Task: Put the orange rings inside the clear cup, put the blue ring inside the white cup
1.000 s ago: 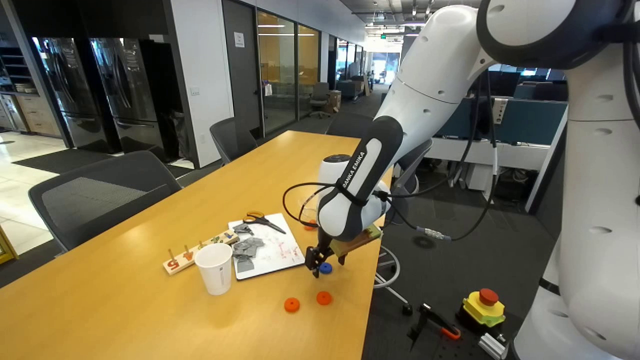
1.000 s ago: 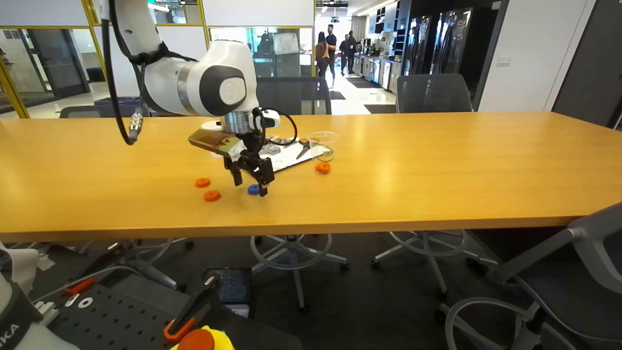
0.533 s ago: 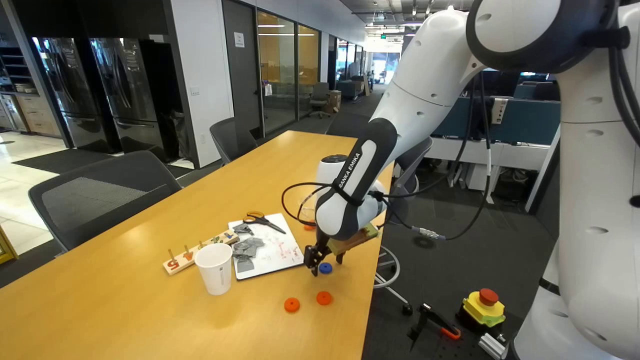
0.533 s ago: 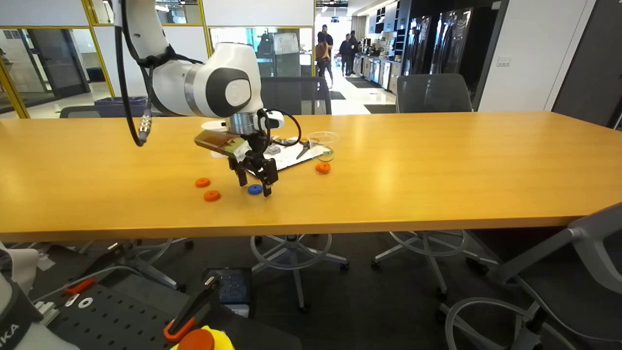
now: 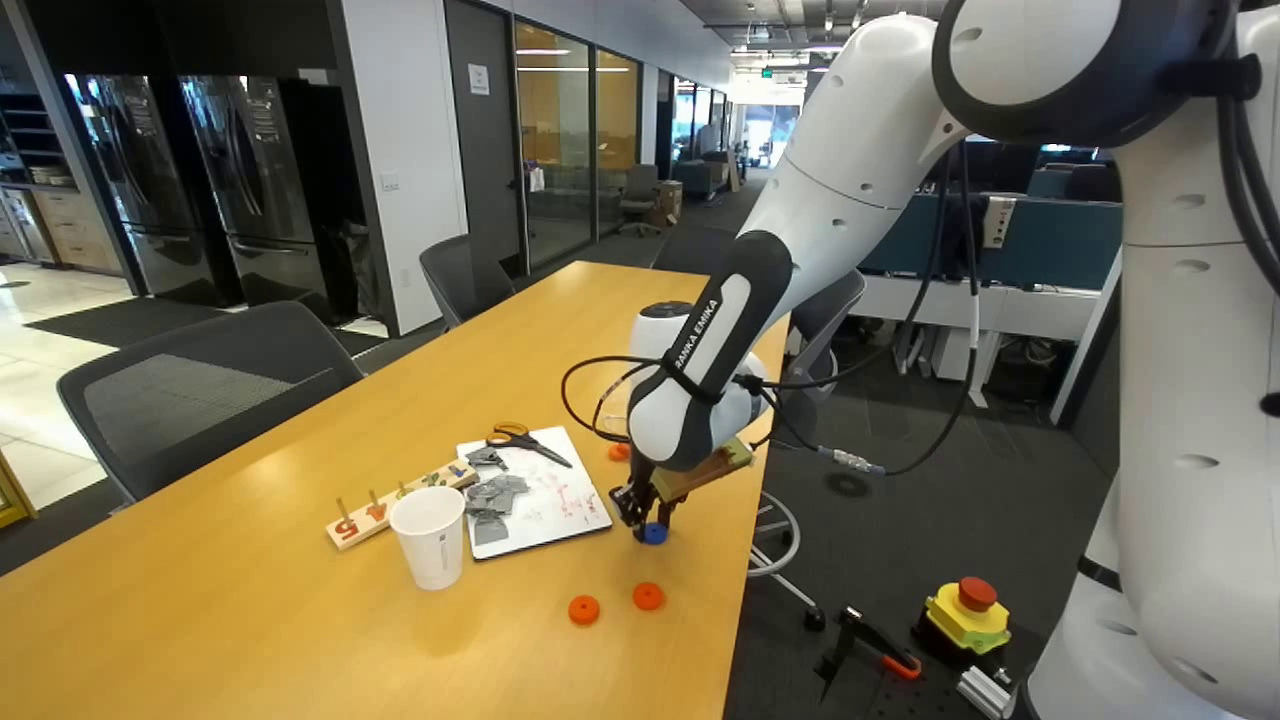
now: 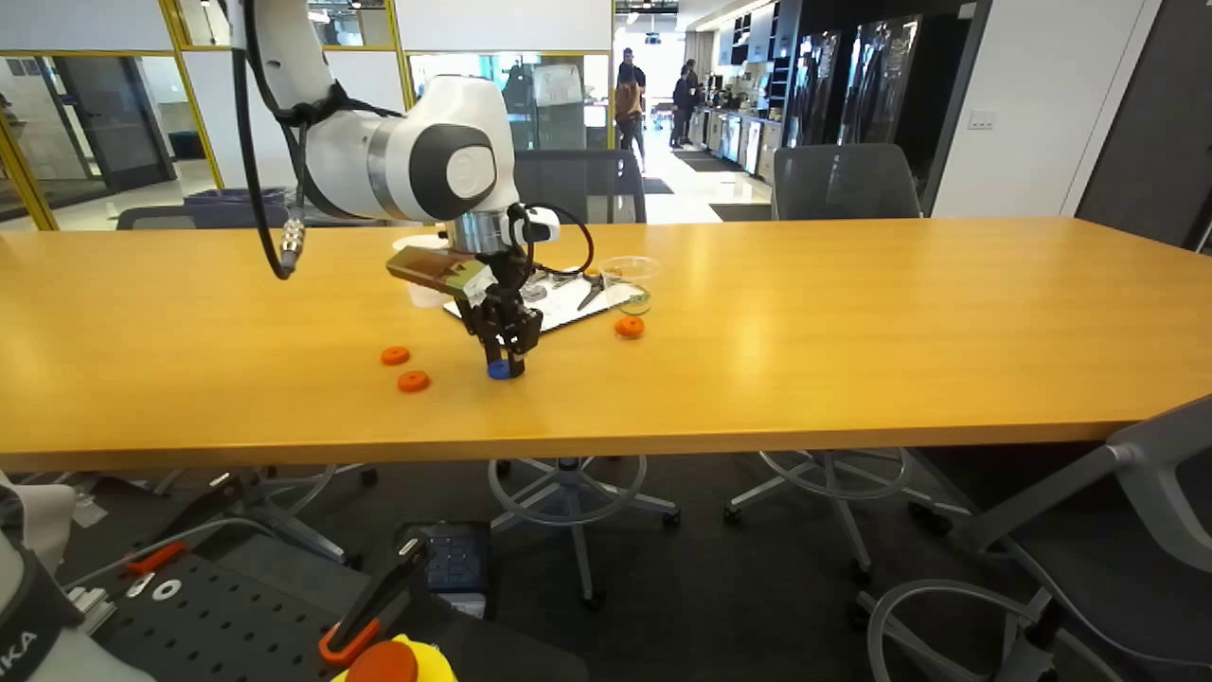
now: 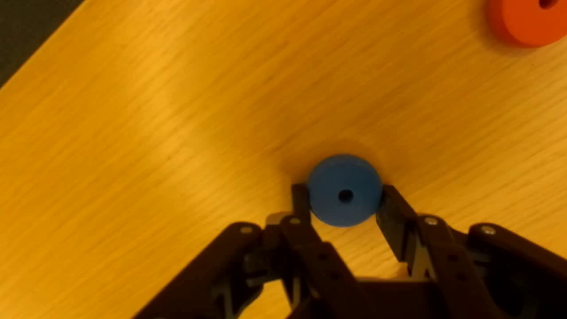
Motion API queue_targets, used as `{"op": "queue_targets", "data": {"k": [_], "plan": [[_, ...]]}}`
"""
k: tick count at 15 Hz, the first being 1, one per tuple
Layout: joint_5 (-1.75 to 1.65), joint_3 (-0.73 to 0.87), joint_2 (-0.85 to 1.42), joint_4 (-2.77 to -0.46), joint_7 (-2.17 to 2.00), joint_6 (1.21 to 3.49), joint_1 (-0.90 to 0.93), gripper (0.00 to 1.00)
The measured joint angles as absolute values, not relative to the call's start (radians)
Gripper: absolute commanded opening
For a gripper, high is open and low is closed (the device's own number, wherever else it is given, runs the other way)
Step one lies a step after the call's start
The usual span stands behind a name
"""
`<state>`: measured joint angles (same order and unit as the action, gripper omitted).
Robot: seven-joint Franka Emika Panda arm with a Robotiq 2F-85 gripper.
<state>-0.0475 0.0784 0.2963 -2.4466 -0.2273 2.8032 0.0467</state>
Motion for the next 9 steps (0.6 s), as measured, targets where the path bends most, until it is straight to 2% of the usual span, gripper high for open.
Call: {"op": "queue_targets", "data": {"k": [5,9], "plan": [[-0.15,0.142,0.291,-2.433,-0.281,2.762,0.082,0.23],[-0.128,0.111,0.205,-2.422,-0.251,2.758,0.079,0.23]]}}
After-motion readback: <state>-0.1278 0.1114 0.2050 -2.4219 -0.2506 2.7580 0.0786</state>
